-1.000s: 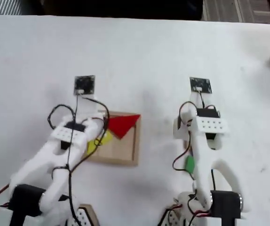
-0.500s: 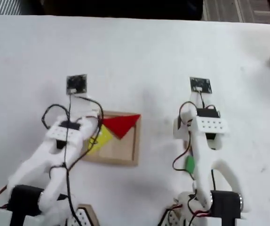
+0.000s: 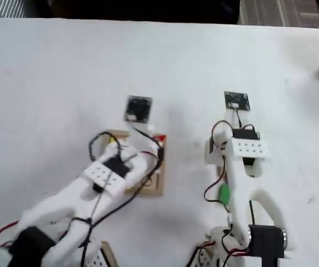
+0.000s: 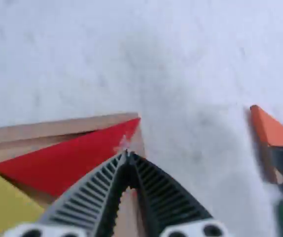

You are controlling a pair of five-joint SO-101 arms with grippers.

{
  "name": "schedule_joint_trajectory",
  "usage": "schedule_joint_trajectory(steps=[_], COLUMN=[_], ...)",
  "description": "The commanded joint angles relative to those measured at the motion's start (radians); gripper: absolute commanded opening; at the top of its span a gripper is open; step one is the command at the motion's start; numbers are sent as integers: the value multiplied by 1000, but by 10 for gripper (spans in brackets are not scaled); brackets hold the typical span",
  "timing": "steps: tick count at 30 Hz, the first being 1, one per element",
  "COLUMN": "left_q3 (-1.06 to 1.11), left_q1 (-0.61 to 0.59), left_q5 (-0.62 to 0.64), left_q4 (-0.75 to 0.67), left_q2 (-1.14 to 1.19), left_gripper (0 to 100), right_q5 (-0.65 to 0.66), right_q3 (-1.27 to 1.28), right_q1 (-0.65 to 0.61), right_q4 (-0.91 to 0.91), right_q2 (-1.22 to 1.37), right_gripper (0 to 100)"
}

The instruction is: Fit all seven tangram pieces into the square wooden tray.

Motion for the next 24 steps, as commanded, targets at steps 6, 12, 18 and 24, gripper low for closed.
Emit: schedule_joint_trajectory(steps=[6,12,18,24], left_q3=[-77,-71,-75,-72], left_q1=[33,-45,-162,-186], left_q5=[-28,-28,-28,-60], left_q4=[-37,-26,78,106], left_q2=[127,133,133,125], left_gripper=[23,23,23,23], right_q5=[12,12,12,12], right_q3=[-5,-5,-3,-3], right_q1=[8,8,8,8], right_q4=[-15,-15,-15,-15], right_q2=[-4,-4,-4,-4], right_gripper=[21,21,21,21])
